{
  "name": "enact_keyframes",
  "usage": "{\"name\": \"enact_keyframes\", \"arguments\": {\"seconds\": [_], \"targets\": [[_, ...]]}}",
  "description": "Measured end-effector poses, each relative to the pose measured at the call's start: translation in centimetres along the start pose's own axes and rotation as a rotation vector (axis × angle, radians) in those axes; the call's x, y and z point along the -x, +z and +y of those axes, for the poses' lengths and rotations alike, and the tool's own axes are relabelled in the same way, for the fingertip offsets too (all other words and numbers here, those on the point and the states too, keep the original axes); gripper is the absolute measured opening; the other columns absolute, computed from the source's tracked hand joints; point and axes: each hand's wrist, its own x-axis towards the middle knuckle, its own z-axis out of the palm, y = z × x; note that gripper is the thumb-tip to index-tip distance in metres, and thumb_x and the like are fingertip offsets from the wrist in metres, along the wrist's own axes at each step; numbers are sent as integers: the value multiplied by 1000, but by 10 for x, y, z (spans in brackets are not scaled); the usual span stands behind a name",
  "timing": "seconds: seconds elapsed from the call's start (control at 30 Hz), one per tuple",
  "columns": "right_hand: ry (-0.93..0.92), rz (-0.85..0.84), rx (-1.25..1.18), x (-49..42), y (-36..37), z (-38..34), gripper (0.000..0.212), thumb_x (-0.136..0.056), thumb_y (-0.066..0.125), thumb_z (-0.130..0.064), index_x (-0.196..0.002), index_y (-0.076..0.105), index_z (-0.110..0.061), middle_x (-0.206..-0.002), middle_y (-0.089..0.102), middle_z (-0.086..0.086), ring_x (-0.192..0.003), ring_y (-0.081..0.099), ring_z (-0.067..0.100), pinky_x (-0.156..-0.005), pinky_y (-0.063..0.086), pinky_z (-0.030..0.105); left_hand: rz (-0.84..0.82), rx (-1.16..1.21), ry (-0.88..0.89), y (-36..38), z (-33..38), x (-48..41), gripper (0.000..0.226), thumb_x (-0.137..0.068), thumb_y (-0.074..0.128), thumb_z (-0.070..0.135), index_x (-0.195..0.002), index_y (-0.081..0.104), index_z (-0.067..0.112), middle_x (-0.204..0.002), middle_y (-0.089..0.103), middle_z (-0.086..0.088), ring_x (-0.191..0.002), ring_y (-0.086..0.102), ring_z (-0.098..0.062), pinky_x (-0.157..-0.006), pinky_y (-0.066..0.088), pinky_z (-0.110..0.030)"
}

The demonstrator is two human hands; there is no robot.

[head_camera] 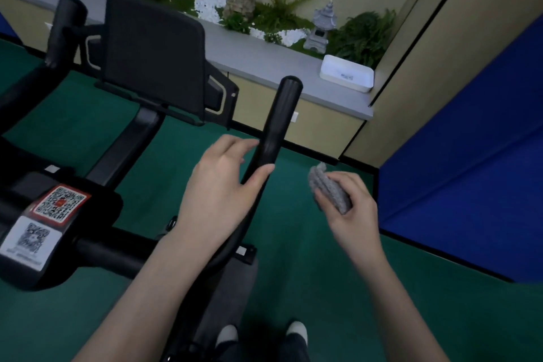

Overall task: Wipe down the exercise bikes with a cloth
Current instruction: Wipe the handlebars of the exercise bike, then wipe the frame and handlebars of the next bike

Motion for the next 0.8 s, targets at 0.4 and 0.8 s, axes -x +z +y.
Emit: {"name": "enact_keyframes", "arguments": {"seconds": [0.4,0.8], "targets": [[85,52,82,3,-103,70,23,-84,69,-7,-106,65,-7,-104,59,3,-90,55,0,-75,41,5,-281,-143,154,105,77,1,47,-91,56,38,-132,52,15,-125,55,0,-116,51,-19,-100,41,-37],[215,141,132,31,-252,168,22,-85,68,-12,-107,65,-11,-100,59,0,-85,55,2,-70,40,5,-535,-348,139,249,141,10,59,-94,47,46,-144,34,16,-151,34,-3,-140,27,-19,-114,24,-37]]}}
